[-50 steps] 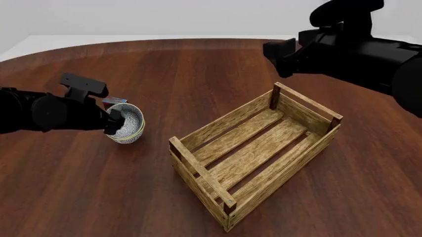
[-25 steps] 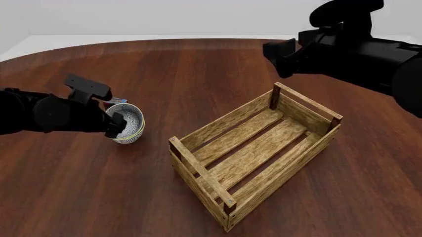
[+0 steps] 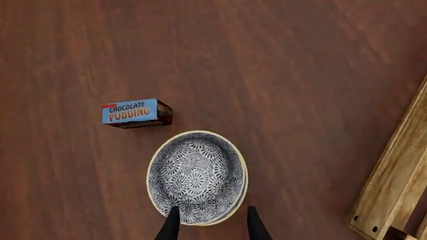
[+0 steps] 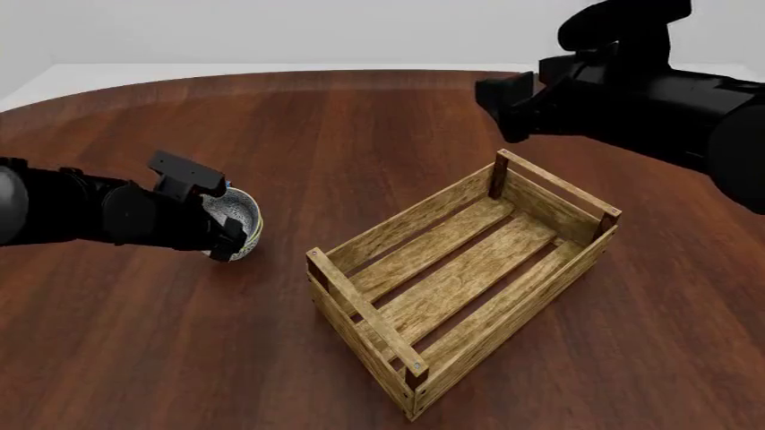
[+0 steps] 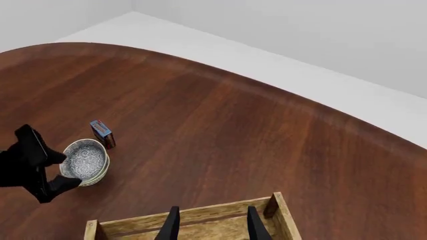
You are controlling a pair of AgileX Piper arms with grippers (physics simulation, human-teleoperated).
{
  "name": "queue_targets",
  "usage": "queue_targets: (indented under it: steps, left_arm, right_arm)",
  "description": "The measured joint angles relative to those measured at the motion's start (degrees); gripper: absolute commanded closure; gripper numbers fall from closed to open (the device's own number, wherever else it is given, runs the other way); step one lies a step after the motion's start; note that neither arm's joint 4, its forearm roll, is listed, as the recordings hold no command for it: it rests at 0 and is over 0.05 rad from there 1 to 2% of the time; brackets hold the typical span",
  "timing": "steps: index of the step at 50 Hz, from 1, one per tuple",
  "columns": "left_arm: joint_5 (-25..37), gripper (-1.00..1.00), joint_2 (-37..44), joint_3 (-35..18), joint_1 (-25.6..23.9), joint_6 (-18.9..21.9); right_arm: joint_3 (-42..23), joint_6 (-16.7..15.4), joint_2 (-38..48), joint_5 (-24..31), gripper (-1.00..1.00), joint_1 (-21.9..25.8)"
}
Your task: Stack the right bowl on the left bowl and place them in the tray.
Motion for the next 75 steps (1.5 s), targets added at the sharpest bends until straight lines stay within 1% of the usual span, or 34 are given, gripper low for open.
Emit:
queue_targets:
  steps: [19, 44, 45, 63, 75]
  left_arm:
    - [-1.8, -1.00, 5.3, -1.2, -0.3, -0.2]
    - [-3.6, -1.00, 9.1, -1.8, -0.8, -0.5]
    - [-3.6, 1.00, 9.1, -1.8, -0.8, -0.5]
    - [-4.3, 1.00, 8.2, -2.1, -2.2, -1.6]
    - [-2.8, 1.00, 5.9, -1.1, -1.7, -0.6]
  right_arm:
    - [-0.1, -0.1, 0.2, 0.0, -1.00, -0.1]
    - [0.0, -0.2, 0.0, 0.1, -1.00, -0.1]
    - [0.0, -0.2, 0.0, 0.1, -1.00, -0.1]
    - [0.1, -0.3, -0.2, 0.2, -1.00, -0.2]
    - [0.2, -0.2, -0.8, 0.4, -1.00, -0.1]
